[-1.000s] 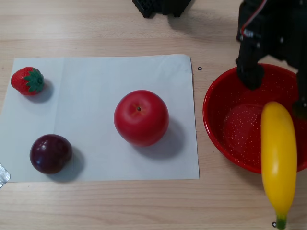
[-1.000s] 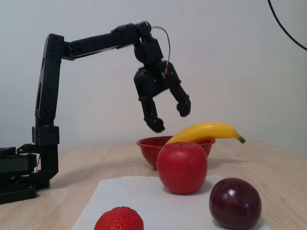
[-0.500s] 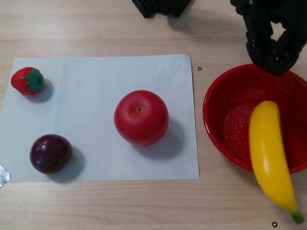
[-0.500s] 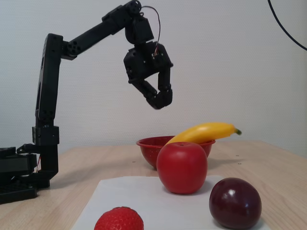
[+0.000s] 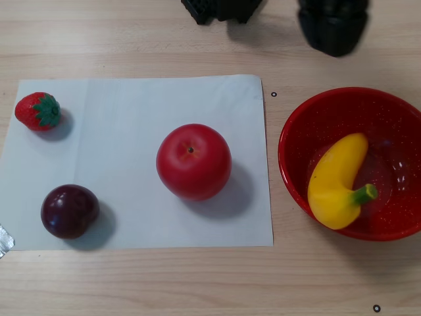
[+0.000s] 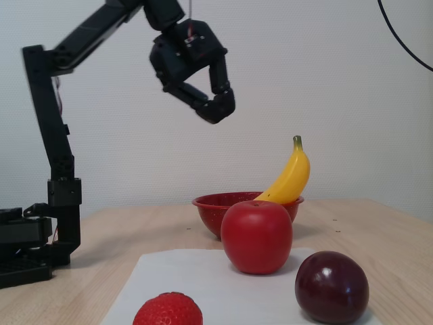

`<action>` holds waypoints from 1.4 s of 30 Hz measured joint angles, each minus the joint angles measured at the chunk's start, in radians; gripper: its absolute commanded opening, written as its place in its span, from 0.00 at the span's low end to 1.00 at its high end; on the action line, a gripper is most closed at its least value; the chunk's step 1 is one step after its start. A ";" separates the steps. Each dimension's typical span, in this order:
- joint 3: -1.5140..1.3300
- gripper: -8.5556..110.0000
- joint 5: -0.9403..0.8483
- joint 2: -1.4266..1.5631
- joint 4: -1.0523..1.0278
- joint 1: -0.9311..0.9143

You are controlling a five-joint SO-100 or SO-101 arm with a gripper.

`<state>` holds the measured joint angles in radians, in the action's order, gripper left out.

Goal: Grasp the banana and put it in the red bowl.

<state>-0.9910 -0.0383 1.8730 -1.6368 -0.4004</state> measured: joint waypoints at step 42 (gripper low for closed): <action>-1.985 0.07 0.054 1.230 1.368 0.245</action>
<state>-2.9759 0.0153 3.1032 -0.2684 -0.1549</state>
